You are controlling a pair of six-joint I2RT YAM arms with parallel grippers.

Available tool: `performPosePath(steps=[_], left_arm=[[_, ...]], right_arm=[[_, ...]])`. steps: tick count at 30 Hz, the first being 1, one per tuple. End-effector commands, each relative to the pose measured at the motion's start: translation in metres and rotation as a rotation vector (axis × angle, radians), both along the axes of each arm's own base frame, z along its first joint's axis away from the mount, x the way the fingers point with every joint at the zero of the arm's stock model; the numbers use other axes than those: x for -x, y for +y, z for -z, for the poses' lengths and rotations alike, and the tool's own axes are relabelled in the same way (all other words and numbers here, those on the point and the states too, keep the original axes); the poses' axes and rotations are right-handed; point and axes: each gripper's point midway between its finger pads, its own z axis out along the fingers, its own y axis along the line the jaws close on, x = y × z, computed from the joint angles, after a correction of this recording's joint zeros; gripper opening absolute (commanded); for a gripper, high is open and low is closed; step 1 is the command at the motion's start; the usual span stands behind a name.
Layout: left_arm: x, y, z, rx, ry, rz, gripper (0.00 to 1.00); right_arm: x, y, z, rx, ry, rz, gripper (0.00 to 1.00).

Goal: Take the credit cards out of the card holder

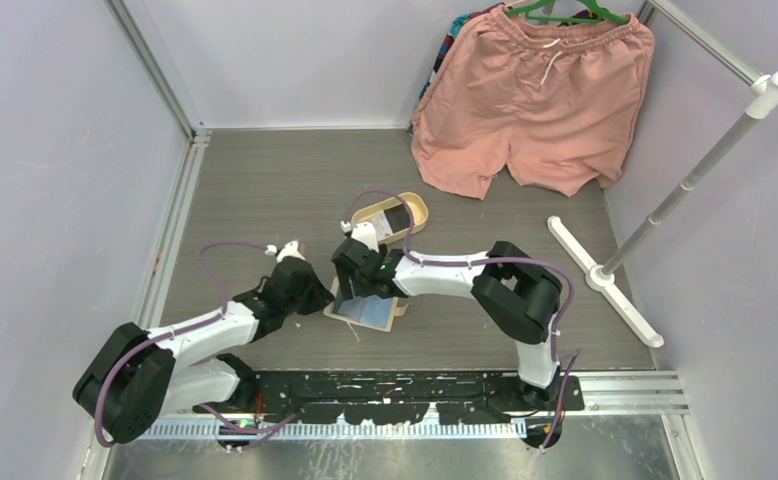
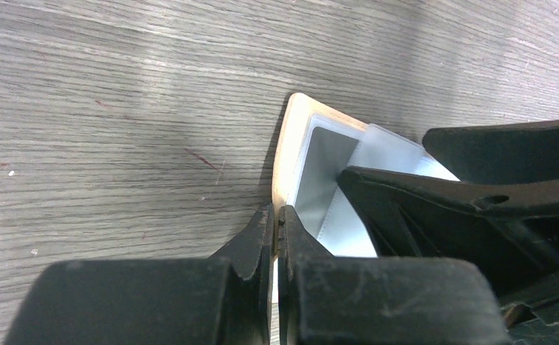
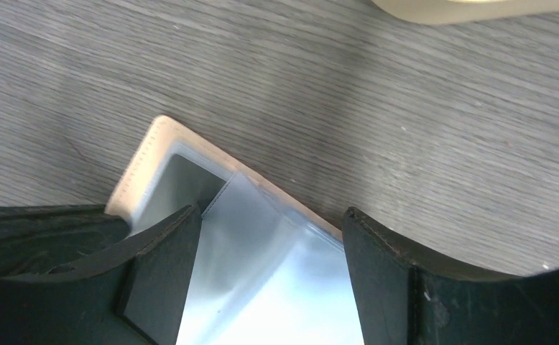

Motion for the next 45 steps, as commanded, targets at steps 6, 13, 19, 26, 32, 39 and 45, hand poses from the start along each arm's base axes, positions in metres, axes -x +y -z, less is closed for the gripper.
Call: performPosePath(steps=[6, 13, 19, 26, 32, 39, 45], left_arm=[[-0.01, 0.003, -0.009, -0.012, -0.045, -0.027, 0.0], [-0.008, 0.007, -0.007, -0.022, -0.043, -0.04, 0.0], [-0.008, 0.009, -0.004, -0.027, -0.038, -0.044, 0.0], [-0.007, 0.011, 0.0, -0.039, -0.031, -0.049, 0.0], [-0.009, 0.011, -0.004, -0.042, -0.044, -0.053, 0.0], [-0.002, 0.018, 0.005, -0.073, -0.01, -0.058, 0.0], [0.001, 0.021, 0.011, -0.093, 0.013, -0.06, 0.0]], right_arm=[[0.019, -0.055, -0.004, 0.153, -0.004, 0.0, 0.76], [0.029, -0.095, -0.022, 0.239, -0.034, 0.009, 0.76], [0.011, -0.108, -0.099, 0.199, -0.198, 0.036, 0.85], [0.009, -0.016, -0.16, -0.553, -0.04, 0.021, 0.93], [0.015, 0.038, -0.126, -0.831, 0.223, 0.037, 0.9], [0.026, 0.039, -0.06, -0.849, 0.371, 0.15, 0.87], [0.036, 0.042, -0.02, -0.883, 0.481, 0.19, 0.85]])
